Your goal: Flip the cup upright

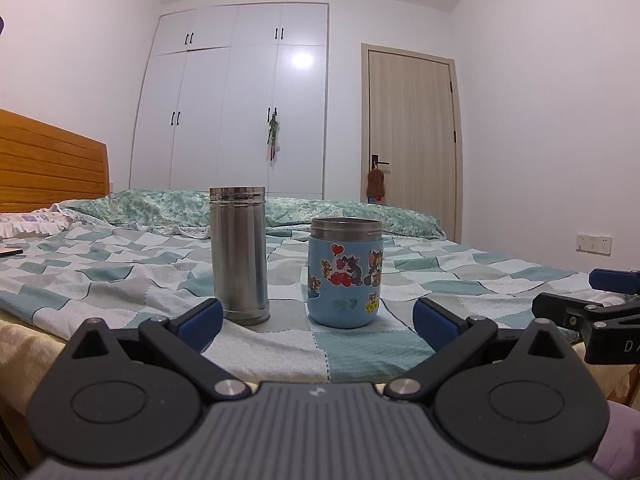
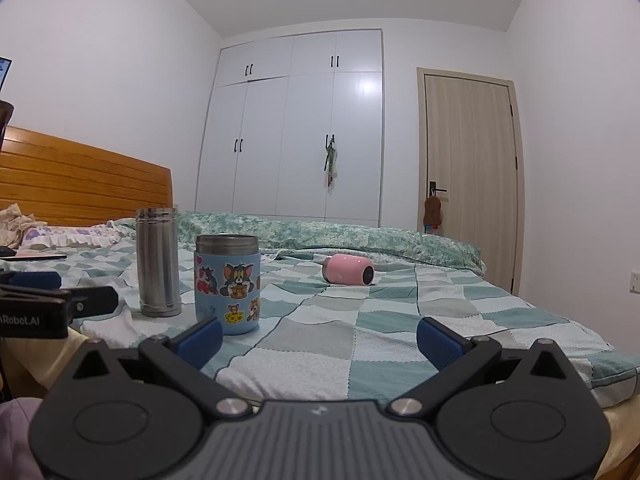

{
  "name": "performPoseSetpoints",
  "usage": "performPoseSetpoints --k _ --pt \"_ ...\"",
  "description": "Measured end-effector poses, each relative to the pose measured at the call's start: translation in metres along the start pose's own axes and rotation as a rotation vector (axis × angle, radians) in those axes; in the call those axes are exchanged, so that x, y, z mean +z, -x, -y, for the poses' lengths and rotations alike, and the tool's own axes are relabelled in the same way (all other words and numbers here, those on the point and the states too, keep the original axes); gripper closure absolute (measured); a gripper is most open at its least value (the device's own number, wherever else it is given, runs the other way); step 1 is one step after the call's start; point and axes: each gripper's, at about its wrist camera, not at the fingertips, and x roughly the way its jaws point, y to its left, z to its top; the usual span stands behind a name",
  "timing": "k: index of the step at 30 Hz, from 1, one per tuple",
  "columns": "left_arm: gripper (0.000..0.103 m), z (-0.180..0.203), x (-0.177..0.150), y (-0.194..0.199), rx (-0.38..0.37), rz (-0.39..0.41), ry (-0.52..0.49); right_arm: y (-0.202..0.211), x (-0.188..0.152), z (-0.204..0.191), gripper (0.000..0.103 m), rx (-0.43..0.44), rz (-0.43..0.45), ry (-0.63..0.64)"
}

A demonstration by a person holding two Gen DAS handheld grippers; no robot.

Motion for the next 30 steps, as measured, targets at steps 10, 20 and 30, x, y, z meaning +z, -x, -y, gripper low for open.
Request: performPoseSetpoints --k 10,20,30 --pt "0.000 0.0000 0.0002 0.0000 -0.001 0.002 0.002 0.0000 0.0000 -0.0001 0.000 0.000 0.000 0.000" --pt "0.000 0.0000 0.0001 -0.0001 0.000 0.002 0.001 0.0000 -0.0001 -0.0001 0.000 0.000 0.000 0.001" --pt "0.000 0.0001 0.0004 0.0031 -0.007 0.020 0.006 0.0003 -0.0001 0.0000 0.000 0.001 -0.001 0.002"
